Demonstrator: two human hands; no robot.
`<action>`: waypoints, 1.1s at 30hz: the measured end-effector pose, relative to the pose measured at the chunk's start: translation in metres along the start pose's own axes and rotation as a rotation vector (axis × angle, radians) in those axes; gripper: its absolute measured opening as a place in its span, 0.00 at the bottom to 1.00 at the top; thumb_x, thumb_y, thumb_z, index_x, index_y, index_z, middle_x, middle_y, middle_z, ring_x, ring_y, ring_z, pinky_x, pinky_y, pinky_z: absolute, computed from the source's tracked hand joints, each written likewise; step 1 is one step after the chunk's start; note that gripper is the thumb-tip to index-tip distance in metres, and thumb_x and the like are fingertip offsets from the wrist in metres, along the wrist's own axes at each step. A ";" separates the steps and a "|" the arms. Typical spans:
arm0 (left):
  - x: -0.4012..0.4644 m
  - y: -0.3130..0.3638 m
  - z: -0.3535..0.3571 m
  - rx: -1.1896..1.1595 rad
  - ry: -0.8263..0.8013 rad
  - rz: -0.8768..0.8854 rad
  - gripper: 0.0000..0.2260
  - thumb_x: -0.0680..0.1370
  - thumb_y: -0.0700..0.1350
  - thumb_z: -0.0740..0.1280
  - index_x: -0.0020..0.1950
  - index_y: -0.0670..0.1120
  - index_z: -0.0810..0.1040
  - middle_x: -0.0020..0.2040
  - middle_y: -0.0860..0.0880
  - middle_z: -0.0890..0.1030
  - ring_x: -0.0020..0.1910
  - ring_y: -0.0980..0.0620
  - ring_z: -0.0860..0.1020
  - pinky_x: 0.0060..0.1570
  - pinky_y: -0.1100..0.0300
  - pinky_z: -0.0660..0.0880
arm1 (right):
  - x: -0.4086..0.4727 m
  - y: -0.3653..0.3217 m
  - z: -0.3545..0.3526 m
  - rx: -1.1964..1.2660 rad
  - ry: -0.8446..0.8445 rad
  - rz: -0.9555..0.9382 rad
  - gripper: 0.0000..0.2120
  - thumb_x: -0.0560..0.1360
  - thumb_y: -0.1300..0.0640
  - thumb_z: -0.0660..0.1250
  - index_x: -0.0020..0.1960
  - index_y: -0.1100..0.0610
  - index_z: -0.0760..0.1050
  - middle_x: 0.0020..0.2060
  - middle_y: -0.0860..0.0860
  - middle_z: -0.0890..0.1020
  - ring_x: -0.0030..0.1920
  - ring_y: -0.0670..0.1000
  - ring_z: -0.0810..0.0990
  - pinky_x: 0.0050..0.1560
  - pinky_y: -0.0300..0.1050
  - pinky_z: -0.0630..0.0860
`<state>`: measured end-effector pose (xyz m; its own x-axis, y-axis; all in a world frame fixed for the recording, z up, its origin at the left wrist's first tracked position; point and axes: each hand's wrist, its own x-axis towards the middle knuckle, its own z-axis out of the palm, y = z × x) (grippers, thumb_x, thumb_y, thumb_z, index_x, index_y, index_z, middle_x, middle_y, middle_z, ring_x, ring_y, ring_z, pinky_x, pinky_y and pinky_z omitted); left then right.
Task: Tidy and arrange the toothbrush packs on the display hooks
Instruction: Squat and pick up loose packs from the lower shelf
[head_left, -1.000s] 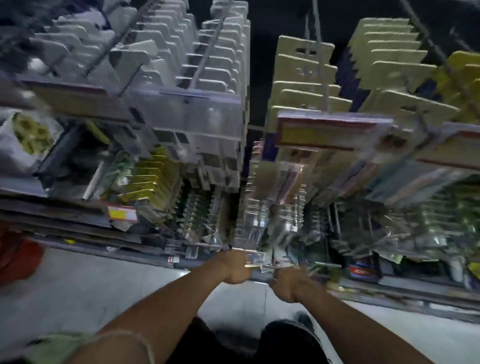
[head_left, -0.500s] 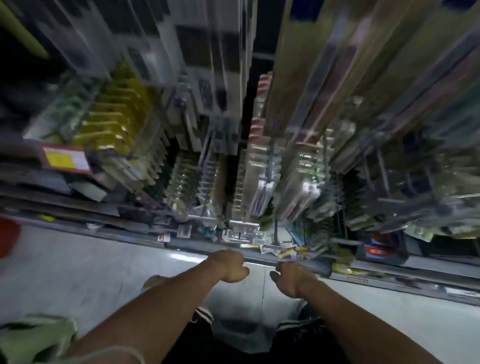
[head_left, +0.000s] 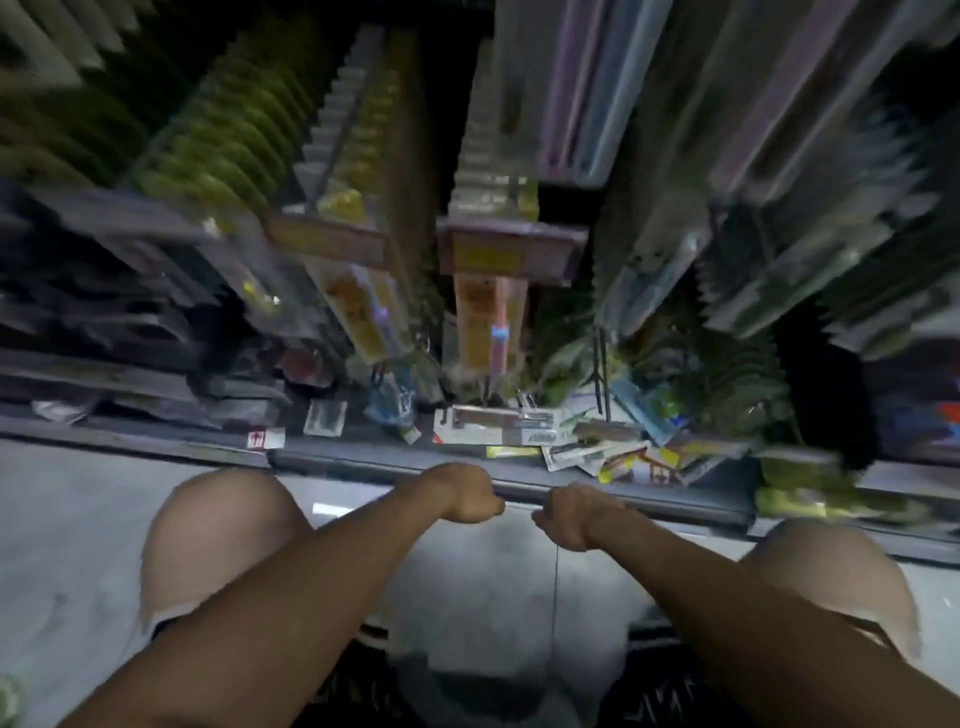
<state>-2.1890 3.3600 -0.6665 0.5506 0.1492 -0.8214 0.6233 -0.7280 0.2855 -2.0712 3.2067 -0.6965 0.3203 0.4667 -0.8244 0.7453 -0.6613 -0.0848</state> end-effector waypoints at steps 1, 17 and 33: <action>0.009 -0.004 0.009 -0.001 0.024 0.005 0.20 0.81 0.60 0.62 0.63 0.49 0.82 0.63 0.46 0.82 0.57 0.45 0.80 0.56 0.51 0.77 | 0.006 0.002 0.009 0.006 0.012 0.004 0.29 0.83 0.37 0.54 0.68 0.57 0.77 0.66 0.61 0.79 0.62 0.61 0.79 0.61 0.53 0.77; 0.024 -0.008 0.034 -0.043 0.148 0.059 0.16 0.79 0.58 0.63 0.54 0.49 0.84 0.55 0.47 0.84 0.53 0.46 0.80 0.56 0.49 0.80 | -0.002 0.011 0.032 0.018 0.016 0.043 0.27 0.83 0.40 0.53 0.69 0.58 0.76 0.68 0.59 0.78 0.65 0.60 0.77 0.63 0.54 0.75; -0.067 0.016 0.032 0.060 0.547 0.045 0.13 0.77 0.53 0.64 0.54 0.52 0.85 0.56 0.47 0.85 0.55 0.43 0.81 0.50 0.54 0.76 | -0.086 0.000 0.031 0.012 0.307 -0.034 0.24 0.84 0.43 0.55 0.66 0.60 0.77 0.65 0.62 0.79 0.62 0.63 0.78 0.55 0.51 0.73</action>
<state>-2.2338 3.3166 -0.6228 0.7941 0.4315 -0.4280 0.5686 -0.7762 0.2724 -2.1169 3.1483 -0.6430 0.4581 0.6429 -0.6138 0.7521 -0.6484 -0.1179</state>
